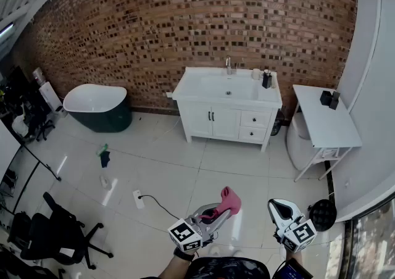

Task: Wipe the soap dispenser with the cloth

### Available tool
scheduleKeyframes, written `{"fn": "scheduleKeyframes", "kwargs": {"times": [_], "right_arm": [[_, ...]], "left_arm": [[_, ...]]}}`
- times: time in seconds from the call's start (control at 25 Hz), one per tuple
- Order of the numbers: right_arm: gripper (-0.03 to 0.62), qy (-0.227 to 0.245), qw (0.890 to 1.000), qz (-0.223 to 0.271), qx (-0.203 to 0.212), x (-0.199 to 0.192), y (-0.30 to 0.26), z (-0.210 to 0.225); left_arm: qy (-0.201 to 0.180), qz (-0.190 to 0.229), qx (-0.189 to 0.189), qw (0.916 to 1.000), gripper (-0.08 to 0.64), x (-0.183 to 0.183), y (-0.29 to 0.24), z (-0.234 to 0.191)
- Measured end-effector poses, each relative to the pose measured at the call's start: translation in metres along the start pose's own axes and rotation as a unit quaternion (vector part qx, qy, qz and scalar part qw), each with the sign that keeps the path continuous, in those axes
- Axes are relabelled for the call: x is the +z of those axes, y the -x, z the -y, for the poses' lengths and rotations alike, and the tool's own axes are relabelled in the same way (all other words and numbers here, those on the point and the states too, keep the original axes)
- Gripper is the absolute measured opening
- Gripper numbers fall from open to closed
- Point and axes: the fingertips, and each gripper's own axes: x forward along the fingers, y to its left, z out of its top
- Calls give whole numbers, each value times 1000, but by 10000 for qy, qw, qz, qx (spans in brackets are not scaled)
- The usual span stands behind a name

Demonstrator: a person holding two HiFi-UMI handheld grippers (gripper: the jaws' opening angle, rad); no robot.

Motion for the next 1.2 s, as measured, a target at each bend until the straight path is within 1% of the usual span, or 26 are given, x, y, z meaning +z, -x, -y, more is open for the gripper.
{"fn": "scheduleKeyframes", "kwargs": {"times": [0.08,0.28,0.44,0.64,0.8,0.92,1.0,1.04,1.2], "right_arm": [[9,-145,9998,111,15,5,-5,-5],[18,-34,9999,139,89,5,-21,-18],[18,-206,9996,196,88,7,-41,-39],[18,-201,9997,55,100,-2,-55,-59],[15,-194,9998,-36,43,-4,-70,-46],[8,-187,9997,-103,107,-10,-87,-30],[5,-287,9994,-112,128,-15,-101,-17],[5,-343,9993,-95,115,-17,-108,-9],[2,-300,9995,-92,31,-31,-142,44]], "left_arm": [[-10,20,-1,10000,48,2,4,-4],[-20,71,-19,10000,49,6,21,-17],[33,128,-37,9999,49,6,37,-26],[128,226,-120,9996,49,3,54,-36],[216,283,-128,9993,49,4,50,-53],[255,223,-65,9994,48,3,40,-72],[266,183,-9,9995,49,3,31,-87],[259,176,11,9995,48,4,26,-96],[149,127,113,9997,49,7,-1,-139]]}}
